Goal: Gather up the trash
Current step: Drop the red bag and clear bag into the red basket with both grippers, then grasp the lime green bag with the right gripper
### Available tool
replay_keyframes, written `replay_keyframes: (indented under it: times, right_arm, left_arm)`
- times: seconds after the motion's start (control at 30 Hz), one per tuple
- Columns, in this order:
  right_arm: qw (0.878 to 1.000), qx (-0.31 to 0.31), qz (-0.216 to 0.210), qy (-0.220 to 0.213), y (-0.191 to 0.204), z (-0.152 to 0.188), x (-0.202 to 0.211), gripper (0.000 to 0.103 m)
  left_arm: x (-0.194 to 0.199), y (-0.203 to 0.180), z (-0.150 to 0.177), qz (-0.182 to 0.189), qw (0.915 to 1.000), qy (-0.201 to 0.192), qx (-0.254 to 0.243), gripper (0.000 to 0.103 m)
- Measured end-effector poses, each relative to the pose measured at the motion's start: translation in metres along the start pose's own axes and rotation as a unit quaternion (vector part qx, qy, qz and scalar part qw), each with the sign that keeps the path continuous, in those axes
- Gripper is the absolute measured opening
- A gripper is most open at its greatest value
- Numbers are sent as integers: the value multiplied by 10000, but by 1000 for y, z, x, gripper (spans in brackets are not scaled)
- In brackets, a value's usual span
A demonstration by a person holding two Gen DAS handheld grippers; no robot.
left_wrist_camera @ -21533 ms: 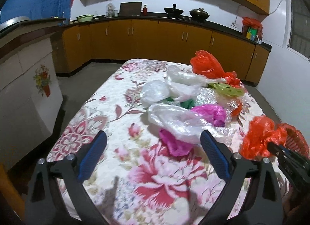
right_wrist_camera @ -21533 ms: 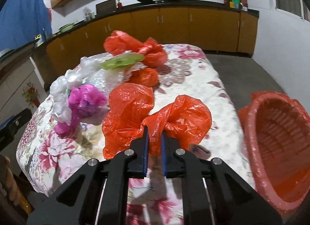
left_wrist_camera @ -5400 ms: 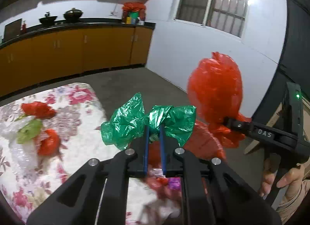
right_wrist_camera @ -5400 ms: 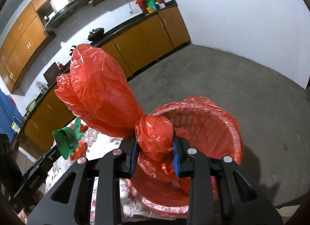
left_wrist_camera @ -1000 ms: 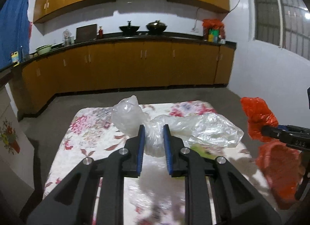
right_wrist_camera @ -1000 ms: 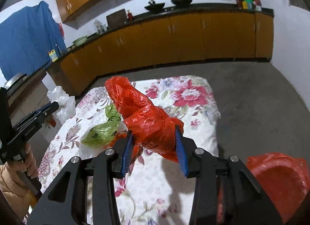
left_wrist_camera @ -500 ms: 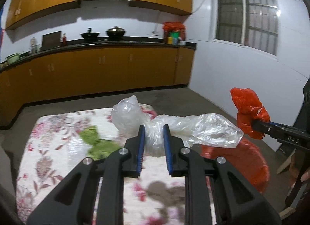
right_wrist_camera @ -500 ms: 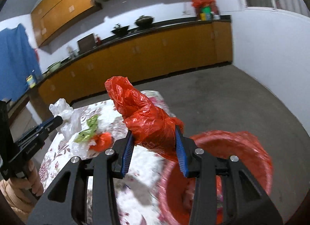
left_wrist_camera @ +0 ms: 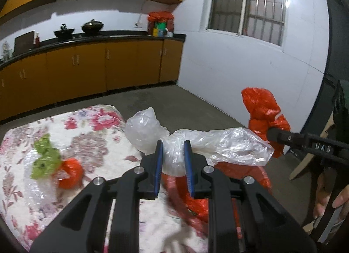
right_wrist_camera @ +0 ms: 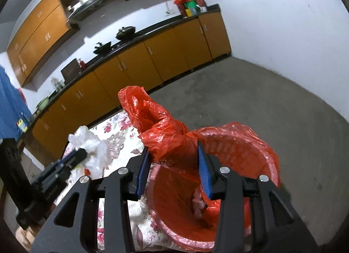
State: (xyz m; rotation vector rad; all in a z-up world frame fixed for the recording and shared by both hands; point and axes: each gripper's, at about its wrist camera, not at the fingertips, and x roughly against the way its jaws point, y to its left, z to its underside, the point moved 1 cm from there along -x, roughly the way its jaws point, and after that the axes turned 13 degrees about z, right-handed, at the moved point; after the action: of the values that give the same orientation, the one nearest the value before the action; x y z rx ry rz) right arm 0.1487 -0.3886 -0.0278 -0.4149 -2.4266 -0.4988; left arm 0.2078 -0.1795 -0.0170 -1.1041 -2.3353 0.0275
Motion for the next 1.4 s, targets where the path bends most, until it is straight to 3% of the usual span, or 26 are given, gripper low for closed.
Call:
replay_keyframes:
  times: [0.2,0.47,0.67,0.83,0.93,1.0,1.17,1.4]
  right_arm:
    - [9996,-273,71,7,-22,2,-1,43]
    - [9982,-567,176,93,-43,6,-10,58]
    - [9976,-607,283,184,-50,11,-14,58]
    - [9979,-518,363,115,-48,10,-9,58]
    - [9987,-298,409,38,-38,8,-7,58]
    - [9992,-101,392,-33,-28,7,-4,58]
    - [9990,387,200,-141,5,11,-2,58]
    - [9936,1047,-410,63,74,26,-12,58]
  left_arm:
    - [-29,-13,9,217,9994,254,-19,20]
    - [-61,-24,25,535,9968,601,-19,32]
    - [-73,-14,38,621,9943,843,193,42]
    - [-74,-10,44,647,9935,899,279,42]
    - [-64,-7,42,505,9955,746,282,43]
    - [-51,0,39,310,9974,578,293,49]
    - [-10,24,41,-394,9987,169,265,60]
    - [56,85,62,-1468,9875,-134,562,63]
